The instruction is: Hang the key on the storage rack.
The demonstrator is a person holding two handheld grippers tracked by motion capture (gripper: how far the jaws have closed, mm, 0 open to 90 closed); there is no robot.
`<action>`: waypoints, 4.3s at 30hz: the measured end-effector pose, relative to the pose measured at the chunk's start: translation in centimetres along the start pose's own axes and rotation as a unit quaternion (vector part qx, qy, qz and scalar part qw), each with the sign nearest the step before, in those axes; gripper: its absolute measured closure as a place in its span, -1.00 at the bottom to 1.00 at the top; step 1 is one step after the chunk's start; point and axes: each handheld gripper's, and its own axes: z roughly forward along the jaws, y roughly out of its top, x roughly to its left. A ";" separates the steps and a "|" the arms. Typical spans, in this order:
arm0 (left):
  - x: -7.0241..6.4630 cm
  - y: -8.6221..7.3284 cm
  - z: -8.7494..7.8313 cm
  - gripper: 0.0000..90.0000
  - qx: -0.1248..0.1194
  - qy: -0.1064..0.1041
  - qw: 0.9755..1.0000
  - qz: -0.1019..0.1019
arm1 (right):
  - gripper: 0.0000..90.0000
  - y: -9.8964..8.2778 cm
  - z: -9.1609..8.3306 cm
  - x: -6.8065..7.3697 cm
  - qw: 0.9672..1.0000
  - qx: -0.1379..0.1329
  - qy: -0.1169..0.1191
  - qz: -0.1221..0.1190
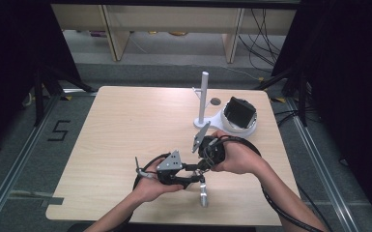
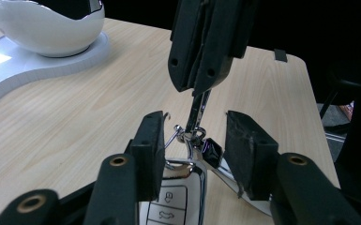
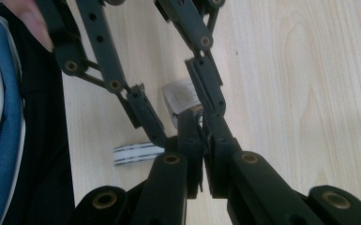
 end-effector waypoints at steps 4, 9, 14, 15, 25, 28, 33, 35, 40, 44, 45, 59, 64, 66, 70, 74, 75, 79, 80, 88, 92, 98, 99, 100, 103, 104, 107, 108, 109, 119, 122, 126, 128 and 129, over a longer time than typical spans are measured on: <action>0.1 -0.1 0.1 0.43 -0.012 -0.005 1.000 -0.011 | 0.95 0.3 -0.3 0.2 1.000 -0.001 0.001 -0.001; 0.2 0.0 -0.1 0.63 -0.019 -0.010 1.000 -0.015 | 0.95 0.5 -0.6 0.4 1.000 -0.004 0.000 -0.001; 0.0 0.1 -0.3 0.84 -0.019 -0.014 0.999 -0.024 | 0.94 0.5 -0.6 0.4 1.000 -0.005 0.001 -0.004; 0.0 0.2 -0.3 0.85 -0.014 -0.011 1.000 -0.017 | 0.94 0.5 -0.7 0.4 1.000 -0.004 0.002 0.002; 0.3 0.3 -0.6 0.92 0.003 0.010 1.000 0.014 | 1.00 0.7 -1.1 0.2 0.999 -0.035 0.012 -0.024; 0.1 0.5 -0.8 0.93 -0.016 0.003 1.000 -0.018 | 0.88 0.5 -1.6 0.2 0.999 -0.052 0.006 -0.003; 0.4 1.0 -1.6 0.93 -0.023 0.022 0.999 -0.008 | 0.65 -0.4 -2.8 -0.4 0.990 -0.140 -0.025 0.021; 0.4 1.1 -1.8 0.92 -0.027 0.029 0.999 -0.007 | 0.60 -0.8 -3.1 -0.7 0.986 -0.159 -0.042 0.024; 0.5 1.2 -2.3 0.92 -0.037 0.038 0.999 -0.002 | 0.48 -2.3 -3.5 -1.1 0.977 -0.192 -0.067 0.064; 0.6 1.5 -3.0 0.93 -0.042 0.059 0.997 0.002 | 0.48 -3.7 -3.7 -1.5 0.969 -0.215 -0.084 0.083; 0.6 1.5 -3.2 0.93 -0.048 0.065 0.997 0.002 | 0.47 -4.2 -3.8 -1.5 0.967 -0.217 -0.087 0.100; 2.1 1.9 -5.3 0.92 -0.083 0.142 0.986 -0.010 | 0.38 -11.1 -0.7 -2.5 0.921 -0.273 -0.153 0.232; 3.1 2.4 -5.8 0.93 -0.099 0.183 0.978 -0.012 | 0.33 -13.1 0.9 -1.8 0.903 -0.287 -0.170 0.272; 3.9 2.8 -5.9 0.93 -0.110 0.208 0.972 -0.012 | 0.33 -13.9 1.7 -1.4 0.895 -0.288 -0.175 0.291; 5.2 3.8 -5.9 0.92 -0.113 0.244 0.963 -0.014 | 0.33 -15.1 2.9 -0.8 0.885 -0.292 -0.176 0.317; 6.8 4.9 -5.1 0.92 -0.118 0.273 0.955 -0.016 | 0.33 -15.8 3.9 -0.5 0.883 -0.294 -0.176 0.322; 7.2 5.2 -4.8 0.92 -0.116 0.278 0.953 -0.016 | 0.33 -15.9 4.0 -0.4 0.883 -0.291 -0.175 0.323; 8.6 6.5 -3.5 0.92 -0.114 0.290 0.950 -0.017 | 0.33 -16.3 4.5 -0.4 0.887 -0.284 -0.175 0.318; 9.0 7.0 -3.0 0.92 -0.114 0.290 0.950 -0.017 | 0.33 -16.2 4.5 -0.2 0.882 -0.283 -0.163 0.341; 10.6 9.6 -0.8 0.92 -0.128 0.262 0.956 -0.015 | 0.32 -16.6 4.3 -0.7 0.885 -0.289 -0.181 0.316; 11.4 10.4 -0.5 0.92 -0.131 0.251 0.959 -0.018 | 0.32 -16.6 4.5 -0.8 0.884 -0.297 -0.171 0.317; 12.2 10.5 -0.4 0.92 -0.120 0.276 0.953 -0.031 | 0.31 -16.5 4.4 -0.6 0.884 -0.287 -0.170 0.326; 12.2 10.5 -0.3 0.92 -0.120 0.282 0.951 -0.034 | 0.31 -16.5 4.6 -0.7 0.882 -0.297 -0.164 0.327; 12.1 10.7 -0.1 0.92 -0.117 0.291 0.949 -0.033 | 0.31 -16.6 4.5 -0.8 0.886 -0.291 -0.171 0.319; 11.8 11.2 0.7 0.92 -0.105 0.319 0.942 -0.018 | 0.31 -16.5 4.7 -0.9 0.885 -0.293 -0.164 0.321; 11.7 11.4 0.9 0.92 -0.103 0.327 0.940 -0.014 | 0.31 -16.5 4.7 -0.9 0.886 -0.290 -0.162 0.322; 11.3 12.0 1.5 0.92 -0.091 0.351 0.932 0.011 | 0.31 -16.5 4.6 -0.8 0.888 -0.290 -0.158 0.319; 11.2 12.1 1.6 0.92 -0.089 0.356 0.930 0.013 | 0.31 -16.4 4.7 -0.6 0.886 -0.293 -0.154 0.324; 11.1 12.1 1.8 0.92 -0.087 0.363 0.928 0.020 | 0.31 -16.5 4.6 -0.8 0.889 -0.293 -0.162 0.314; 10.3 11.7 3.7 0.89 -0.049 0.414 0.906 0.078 | 0.30 -16.5 5.1 -0.8 0.893 -0.283 -0.141 0.320; 9.7 11.6 4.1 0.81 -0.040 0.423 0.899 0.107 | 0.29 -16.5 5.4 -0.9 0.892 -0.288 -0.137 0.321; 9.2 11.8 4.5 0.78 -0.022 0.425 0.893 0.145 | 0.28 -16.4 5.4 -0.8 0.895 -0.276 -0.137 0.321; 9.2 11.8 4.8 0.74 -0.022 0.412 0.898 0.155 | 0.27 -16.4 5.4 -0.8 0.897 -0.275 -0.134 0.320; 9.1 11.8 4.9 0.68 -0.024 0.407 0.898 0.165 | 0.27 -16.4 5.4 -0.8 0.897 -0.274 -0.136 0.320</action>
